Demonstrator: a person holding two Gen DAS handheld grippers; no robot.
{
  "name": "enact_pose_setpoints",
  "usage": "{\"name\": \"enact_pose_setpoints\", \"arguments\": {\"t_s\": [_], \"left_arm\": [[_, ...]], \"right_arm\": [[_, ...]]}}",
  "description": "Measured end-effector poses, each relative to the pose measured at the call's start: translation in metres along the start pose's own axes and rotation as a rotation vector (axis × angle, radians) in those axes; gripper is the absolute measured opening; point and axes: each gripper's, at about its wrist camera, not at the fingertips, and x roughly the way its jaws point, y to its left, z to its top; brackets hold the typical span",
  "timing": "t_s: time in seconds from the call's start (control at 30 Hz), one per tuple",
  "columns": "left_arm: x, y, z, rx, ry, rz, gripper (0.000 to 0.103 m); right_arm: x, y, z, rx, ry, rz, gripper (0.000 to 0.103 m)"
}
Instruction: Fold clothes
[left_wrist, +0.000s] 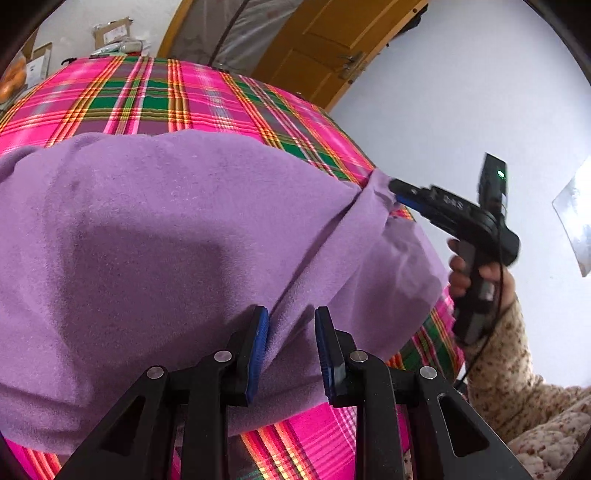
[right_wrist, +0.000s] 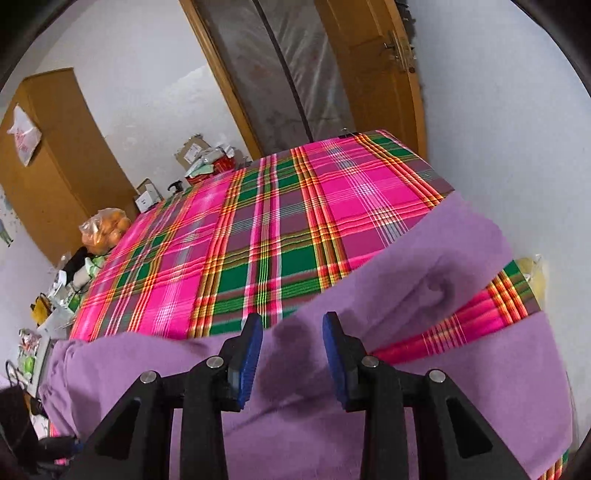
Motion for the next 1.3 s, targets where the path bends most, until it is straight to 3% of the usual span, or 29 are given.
{"name": "enact_pose_setpoints", "arguments": {"t_s": [0.33, 0.5, 0.6, 0.83, 1.07, 1.17, 1.23, 1.3], "left_arm": [[-0.003, -0.008, -0.006, 0.051, 0.001, -0.056, 0.027], [-0.009, -0.016, -0.012, 0.097, -0.010, -0.100, 0.027], [-0.008, -0.017, -0.010, 0.101, -0.002, -0.123, 0.027], [0.000, -0.013, -0.009, 0.074, 0.013, -0.118, 0.027], [-0.012, -0.007, -0.006, 0.050, -0.036, -0.081, 0.027], [-0.019, -0.005, -0.005, 0.044, -0.065, -0.060, 0.030], [-0.020, -0.002, -0.005, 0.033, -0.072, -0.040, 0.031], [-0.018, 0.000, -0.005, 0.023, -0.067, -0.038, 0.031]], "right_arm": [[0.027, 0.009, 0.012, 0.019, 0.071, -0.126, 0.036], [0.028, -0.005, 0.005, 0.063, 0.094, -0.128, 0.005], [0.020, -0.008, 0.001, 0.044, 0.077, -0.134, 0.001], [0.005, -0.017, -0.005, 0.043, 0.045, -0.142, 0.001], [0.002, -0.007, 0.005, 0.021, 0.006, -0.133, 0.001], [0.011, -0.001, 0.013, 0.027, 0.019, -0.159, 0.003], [0.020, -0.003, 0.017, 0.049, 0.037, -0.172, 0.016], [0.030, -0.006, 0.020, 0.071, 0.054, -0.189, 0.039]]}}
